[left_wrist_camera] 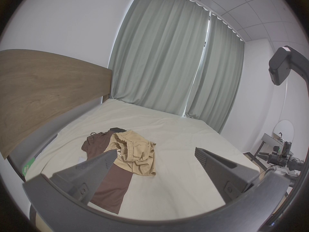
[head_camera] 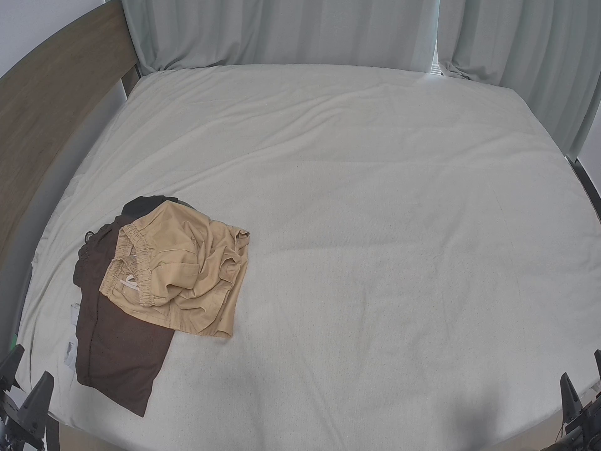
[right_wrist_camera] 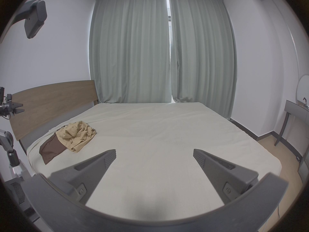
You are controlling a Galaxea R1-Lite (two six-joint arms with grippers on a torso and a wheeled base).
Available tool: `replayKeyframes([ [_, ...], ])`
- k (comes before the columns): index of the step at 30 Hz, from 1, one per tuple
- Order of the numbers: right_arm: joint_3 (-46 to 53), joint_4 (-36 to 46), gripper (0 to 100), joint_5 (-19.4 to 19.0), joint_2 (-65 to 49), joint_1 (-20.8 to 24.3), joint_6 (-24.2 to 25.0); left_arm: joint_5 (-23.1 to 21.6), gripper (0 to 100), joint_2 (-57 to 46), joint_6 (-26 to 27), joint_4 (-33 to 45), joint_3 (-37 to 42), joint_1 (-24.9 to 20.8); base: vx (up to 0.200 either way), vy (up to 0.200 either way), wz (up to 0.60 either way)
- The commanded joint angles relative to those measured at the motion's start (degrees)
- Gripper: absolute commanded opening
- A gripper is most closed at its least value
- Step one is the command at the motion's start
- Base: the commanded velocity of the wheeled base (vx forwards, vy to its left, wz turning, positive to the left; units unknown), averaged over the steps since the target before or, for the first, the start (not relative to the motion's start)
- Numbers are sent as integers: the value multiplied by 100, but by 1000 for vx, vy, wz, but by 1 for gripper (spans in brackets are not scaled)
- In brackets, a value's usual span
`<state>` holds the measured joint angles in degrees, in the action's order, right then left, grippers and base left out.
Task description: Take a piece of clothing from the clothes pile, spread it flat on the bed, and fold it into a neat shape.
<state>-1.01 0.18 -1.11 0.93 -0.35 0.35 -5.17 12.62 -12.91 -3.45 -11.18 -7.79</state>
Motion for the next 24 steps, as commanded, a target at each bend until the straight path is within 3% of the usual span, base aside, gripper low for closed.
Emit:
replayKeyframes([
  [1, 92, -1, 100, -3, -31, 0, 0, -28, 100, 461, -10, -7, -157, -118, 0, 0, 0],
  [7, 92, -9, 100, -12, -31, 0, -18, -529, 100, 1120, -124, 11, -447, -495, 0, 0, 0],
  [15, 92, -9, 100, -12, -31, 0, -18, -608, 100, 2280, -722, -174, -921, -495, 0, 0, 0],
  [24, 92, -9, 100, -3, -31, 0, -9, -652, 100, 3229, -827, -894, -974, -443, 0, 0, 0],
])
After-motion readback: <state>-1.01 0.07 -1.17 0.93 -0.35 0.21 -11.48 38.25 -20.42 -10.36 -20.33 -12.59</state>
